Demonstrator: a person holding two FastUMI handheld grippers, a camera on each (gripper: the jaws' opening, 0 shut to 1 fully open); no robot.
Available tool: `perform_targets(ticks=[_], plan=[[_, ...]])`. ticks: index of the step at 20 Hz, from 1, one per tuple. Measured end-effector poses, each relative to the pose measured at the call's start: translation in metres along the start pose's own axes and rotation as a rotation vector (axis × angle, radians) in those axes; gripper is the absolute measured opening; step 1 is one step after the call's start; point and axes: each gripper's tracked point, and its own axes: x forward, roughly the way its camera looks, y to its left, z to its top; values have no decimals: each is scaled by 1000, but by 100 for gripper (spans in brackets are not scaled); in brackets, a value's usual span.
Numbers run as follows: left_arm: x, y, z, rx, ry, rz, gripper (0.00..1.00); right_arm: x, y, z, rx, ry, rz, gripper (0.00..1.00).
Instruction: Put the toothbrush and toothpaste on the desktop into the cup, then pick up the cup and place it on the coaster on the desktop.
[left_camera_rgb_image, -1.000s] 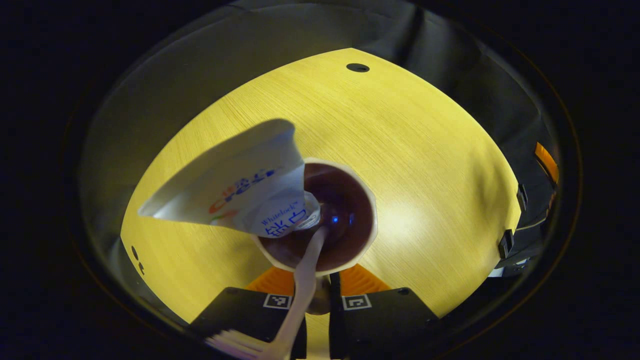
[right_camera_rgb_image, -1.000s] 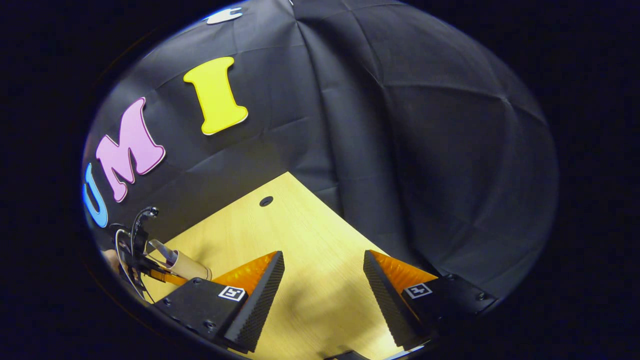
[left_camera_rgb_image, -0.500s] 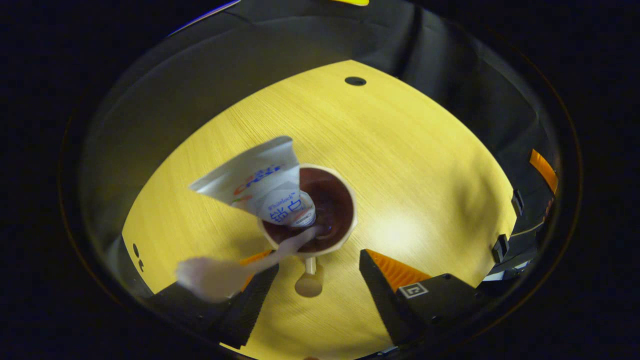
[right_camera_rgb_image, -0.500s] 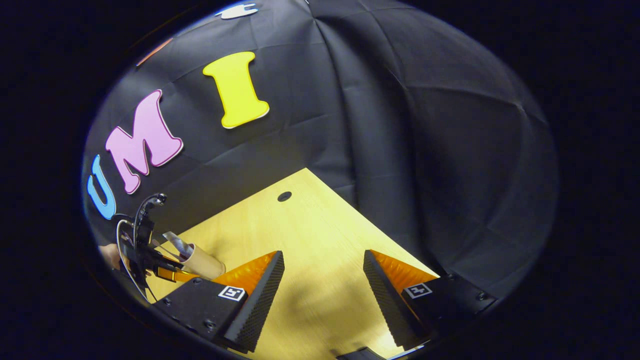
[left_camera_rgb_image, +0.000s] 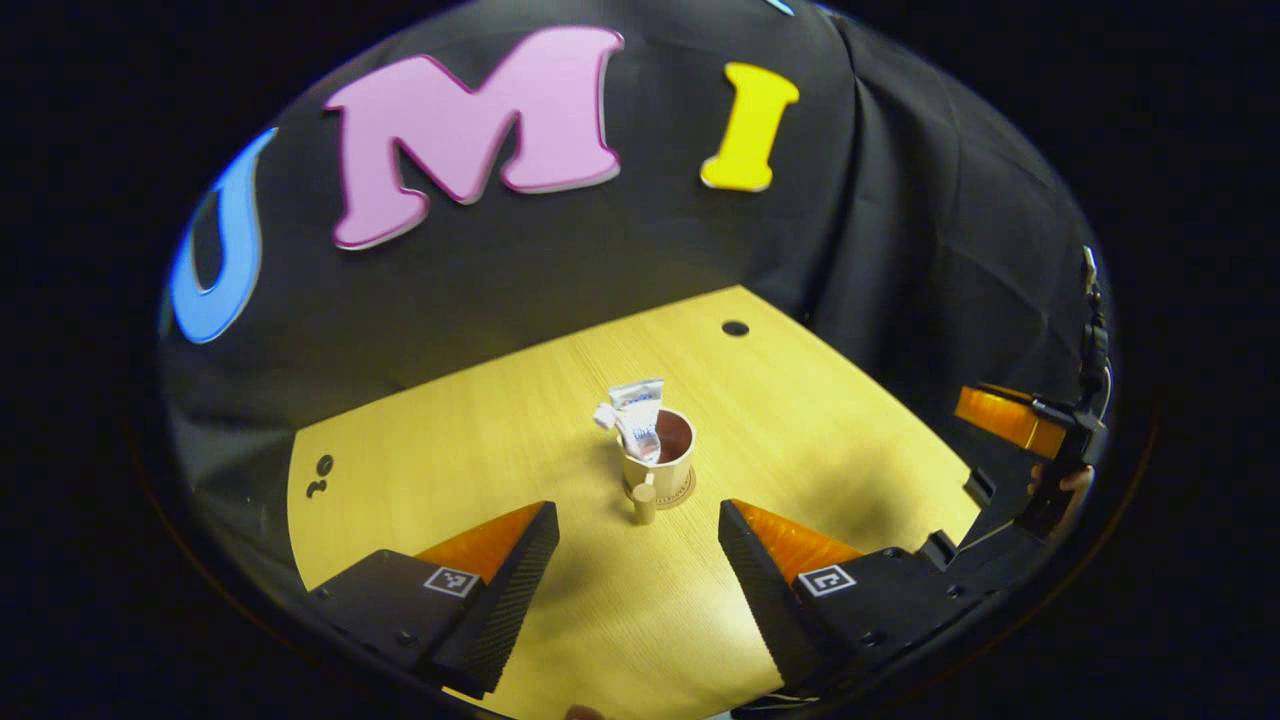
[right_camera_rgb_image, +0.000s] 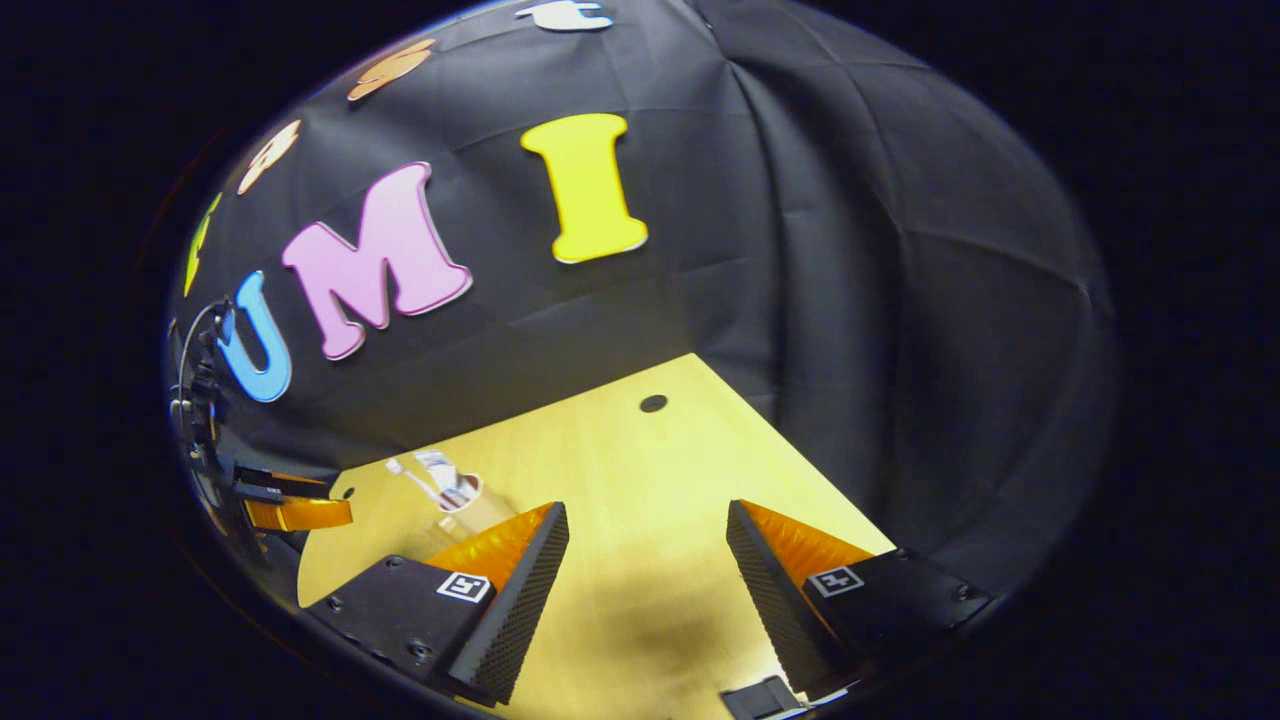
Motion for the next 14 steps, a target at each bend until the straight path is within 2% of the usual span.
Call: perform_targets(ticks=[1,6,7,11,14], plan=[[-23,6,1,-18,-49,18,100,-6,14,4,-19,-2,21,100],[-122,31,-5,-64,-264,137,99,-64,81,22,-125,-37,154,98],[-144,33,-7,-82,-312,146,99,-78,90,24,-148,-53,172,100],[-201,31,-24,-118,-481,183,99,-130,122,28,-184,-136,220,98],[-226,20,-56,-140,-533,189,99,-166,137,12,-185,-162,237,98]])
